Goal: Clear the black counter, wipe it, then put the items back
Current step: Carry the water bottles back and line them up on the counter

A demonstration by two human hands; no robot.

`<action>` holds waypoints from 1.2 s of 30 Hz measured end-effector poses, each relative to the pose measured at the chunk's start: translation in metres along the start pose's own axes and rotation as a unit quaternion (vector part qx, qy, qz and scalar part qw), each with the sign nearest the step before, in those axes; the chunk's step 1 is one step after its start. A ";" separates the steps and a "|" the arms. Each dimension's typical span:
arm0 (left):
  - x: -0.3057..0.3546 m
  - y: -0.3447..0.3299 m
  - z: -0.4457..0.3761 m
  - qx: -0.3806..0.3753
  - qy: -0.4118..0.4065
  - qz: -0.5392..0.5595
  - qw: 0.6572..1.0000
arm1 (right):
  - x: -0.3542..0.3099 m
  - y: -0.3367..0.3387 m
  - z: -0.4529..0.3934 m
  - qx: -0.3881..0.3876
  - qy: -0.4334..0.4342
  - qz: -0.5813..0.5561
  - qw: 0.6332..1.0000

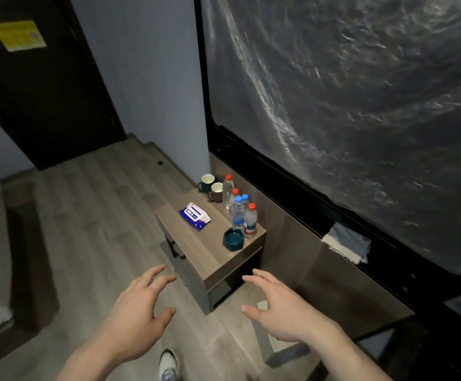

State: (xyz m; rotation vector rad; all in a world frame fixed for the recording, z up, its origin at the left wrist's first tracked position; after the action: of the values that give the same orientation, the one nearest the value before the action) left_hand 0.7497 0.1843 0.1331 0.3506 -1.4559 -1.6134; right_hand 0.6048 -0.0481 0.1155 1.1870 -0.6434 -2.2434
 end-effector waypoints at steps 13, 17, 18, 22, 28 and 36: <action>-0.100 0.058 -0.172 -0.081 -0.111 -0.034 0.990 | -0.076 0.006 -0.135 0.070 -0.092 -0.063 0.991; -0.096 0.060 -0.223 -0.101 -0.141 -0.022 0.985 | -0.071 0.023 -0.153 0.097 -0.124 -0.067 0.985; -0.092 0.060 -0.235 -0.109 -0.149 -0.026 0.983 | -0.068 0.027 -0.157 0.102 -0.132 -0.069 0.983; -0.074 0.056 -0.282 -0.127 -0.175 -0.037 0.976 | -0.048 0.047 -0.181 0.126 -0.153 -0.089 0.976; -0.064 0.062 -0.348 -0.156 -0.170 -0.040 0.972 | -0.022 0.082 -0.245 0.144 -0.163 -0.120 0.969; -0.061 0.062 -0.437 -0.175 -0.165 -0.054 0.969 | -0.007 0.113 -0.316 0.151 -0.173 -0.122 0.966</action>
State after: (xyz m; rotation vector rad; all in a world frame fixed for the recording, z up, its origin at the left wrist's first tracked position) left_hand 1.1239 -0.0430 0.0521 -0.0449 -1.3699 -2.0507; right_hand 0.9016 -0.1814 0.0307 1.0655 -1.0581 -2.6641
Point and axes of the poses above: each hand's wrist, its own z-axis away from the middle knuckle, its own y-axis out of the back of the hand, x = y × z, the point moved 9 cm from there along -z, towards the middle knuckle, and after that the axes turned 2 degrees about -x, right-handed, at the moved point
